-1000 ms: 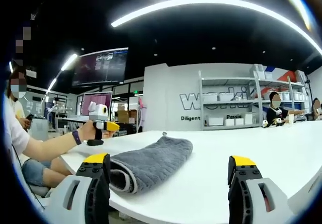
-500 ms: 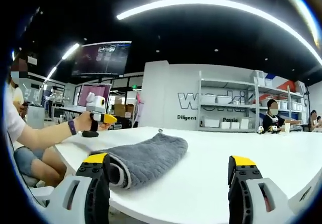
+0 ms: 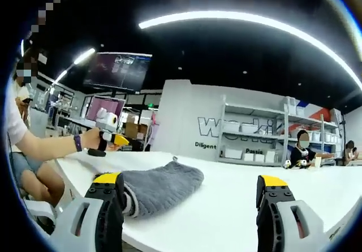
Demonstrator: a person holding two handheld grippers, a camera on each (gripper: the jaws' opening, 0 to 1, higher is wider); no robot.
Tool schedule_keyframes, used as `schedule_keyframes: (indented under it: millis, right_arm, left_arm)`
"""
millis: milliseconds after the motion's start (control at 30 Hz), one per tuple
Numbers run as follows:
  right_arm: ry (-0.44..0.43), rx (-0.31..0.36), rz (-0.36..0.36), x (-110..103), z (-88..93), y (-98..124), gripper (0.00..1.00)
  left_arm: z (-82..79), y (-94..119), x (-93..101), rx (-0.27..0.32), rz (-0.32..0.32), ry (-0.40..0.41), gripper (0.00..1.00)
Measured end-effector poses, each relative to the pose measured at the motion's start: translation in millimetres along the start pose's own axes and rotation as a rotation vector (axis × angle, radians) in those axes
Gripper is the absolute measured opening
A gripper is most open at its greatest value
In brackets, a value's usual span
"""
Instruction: Fold the towel on the table until its edges align and the towel forms a compact rectangular stack.
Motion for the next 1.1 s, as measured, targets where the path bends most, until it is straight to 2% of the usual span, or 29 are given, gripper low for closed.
schedule_keyframes:
  millis: [233,267,433,467,600,767,900,967,1100]
  right_arm:
    - [0.346,0.023,0.023,-2,-7.9,5,0.99]
    - [0.420,0.024,0.032,-2,-7.6,5,0.99]
    - [0.697,-0.009,0.052,-5,-1.6,5,0.99]
    - [0.728,-0.023,0.049,-6,0.5,6,0.99]
    - [0.799,-0.020,0.036,-9,4.8,7,0.99]
    - [0.864,0.024,-0.001,-18,7.7,4,0.99]
    - [0.933,0.009,-0.042,-22,15.0,0,0.96]
    - [0.961,0.024,-0.070,-27,16.1,-1,0.95]
    - [1.014,0.032,-0.076,-29,18.9,-6,0.90]
  left_arm:
    - [-0.7,0,0.7,0.000,-0.001,0.001,0.99]
    - [-1.5,0,0.7,0.003,-0.003,0.000,0.99]
    - [-3.0,0,1.6,0.010,-0.002,0.001,0.99]
    - [-3.2,0,1.1,0.010,-0.004,0.001,0.99]
    - [-5.5,1,0.5,0.015,-0.007,-0.001,0.99]
    - [-7.3,1,4.1,0.029,-0.005,-0.001,0.99]
    - [-5.8,1,3.7,0.020,-0.011,-0.002,0.99]
    - [-5.1,1,3.3,0.016,-0.011,-0.001,0.99]
    - [-4.3,1,2.9,0.013,-0.011,0.001,0.99]
Point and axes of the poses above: the point that each gripper's makers call its tool centre point, and the gripper's own axes: y roughly backward along the fingers, x roughly to its right, z roughly out of its underside, the point moved 8 cm from there along y, roughly backward along the fingers, and after that the axes turned 8 degrees about z, right-handed, at the moved point
